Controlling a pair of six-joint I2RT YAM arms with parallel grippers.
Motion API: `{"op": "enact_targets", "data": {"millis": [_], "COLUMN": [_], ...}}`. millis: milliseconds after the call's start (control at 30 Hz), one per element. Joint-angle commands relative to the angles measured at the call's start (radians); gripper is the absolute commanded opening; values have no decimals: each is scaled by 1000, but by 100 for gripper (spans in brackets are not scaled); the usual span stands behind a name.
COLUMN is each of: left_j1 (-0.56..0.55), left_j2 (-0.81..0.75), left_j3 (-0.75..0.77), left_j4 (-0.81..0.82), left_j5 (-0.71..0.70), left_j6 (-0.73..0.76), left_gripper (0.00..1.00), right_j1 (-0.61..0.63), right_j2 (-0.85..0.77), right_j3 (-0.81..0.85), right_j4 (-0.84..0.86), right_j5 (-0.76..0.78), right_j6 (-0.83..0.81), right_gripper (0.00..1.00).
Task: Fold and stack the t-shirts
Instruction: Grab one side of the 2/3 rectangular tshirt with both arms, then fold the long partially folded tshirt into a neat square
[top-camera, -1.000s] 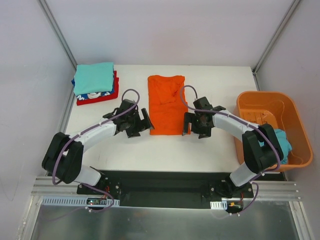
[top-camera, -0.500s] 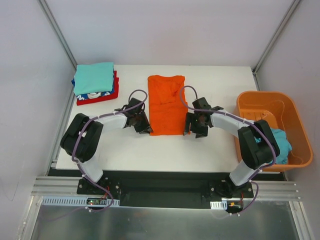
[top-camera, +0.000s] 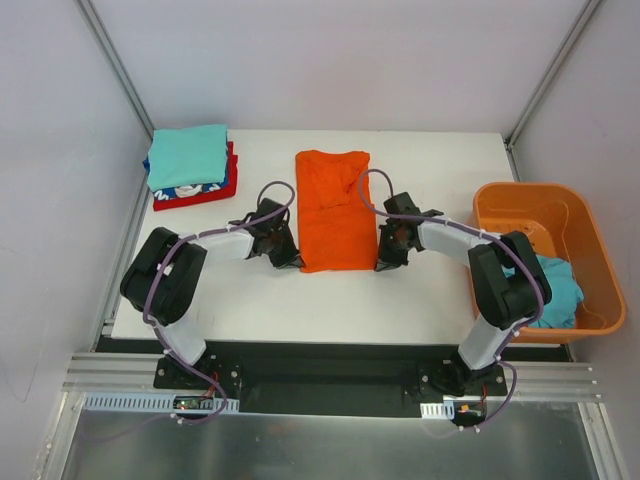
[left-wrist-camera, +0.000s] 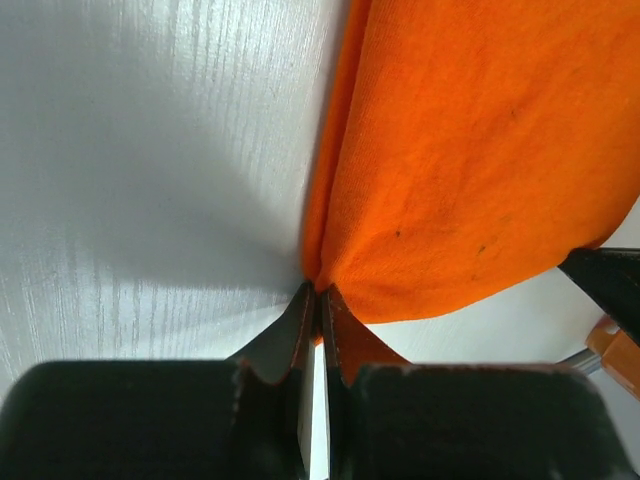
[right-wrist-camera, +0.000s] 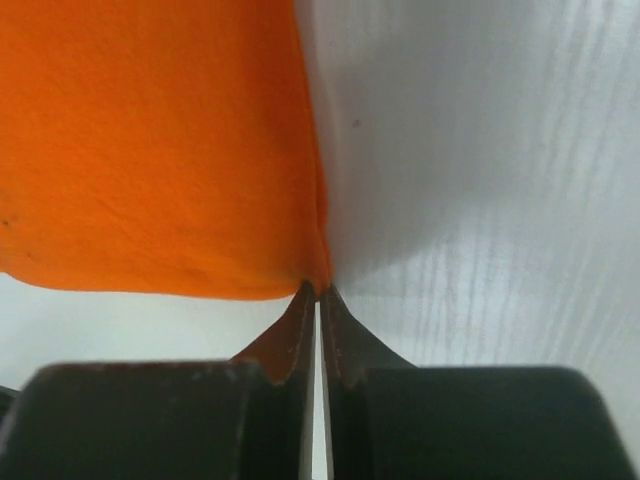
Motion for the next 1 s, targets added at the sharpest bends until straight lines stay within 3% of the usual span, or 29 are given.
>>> {"op": "enact_targets", "data": {"millis": [0, 100, 233, 367, 433, 600, 733, 767, 967], "left_j1": [-37, -50, -106, -207, -247, -251, -251, -251, -215], "left_j2": [-60, -103, -257, -454, -585, -813, -890, -890, -761], "left_j3": [-44, -91, -186, -292, -321, -308, -231, -196, -10], "left_j4": [-36, -35, -39, -73, -102, -157, -183, -196, -230], "left_j5": [-42, -49, -59, -67, -79, -89, -142, -214, -374], "left_j6": [5, 2, -15, -73, -94, -90, -58, -53, 27], "left_gripper": [0, 0, 0, 0, 0, 0, 0, 0, 0], "right_j1": [8, 14, 58, 209, 270, 282, 275, 271, 157], "right_j2": [13, -51, -265, -502, -650, -905, -903, -891, -748], "right_j3": [-21, -104, -254, -352, -358, -288, -190, -167, -13], "right_j4": [106, 136, 117, -39, -142, -275, -288, -289, -208], "right_j5": [-81, -79, -65, 26, 66, 102, 192, 212, 185], "right_j6": [-3, -3, 17, 52, 81, 74, -3, -15, -78], "right_gripper": [1, 1, 1, 1, 1, 1, 1, 1, 1]}}
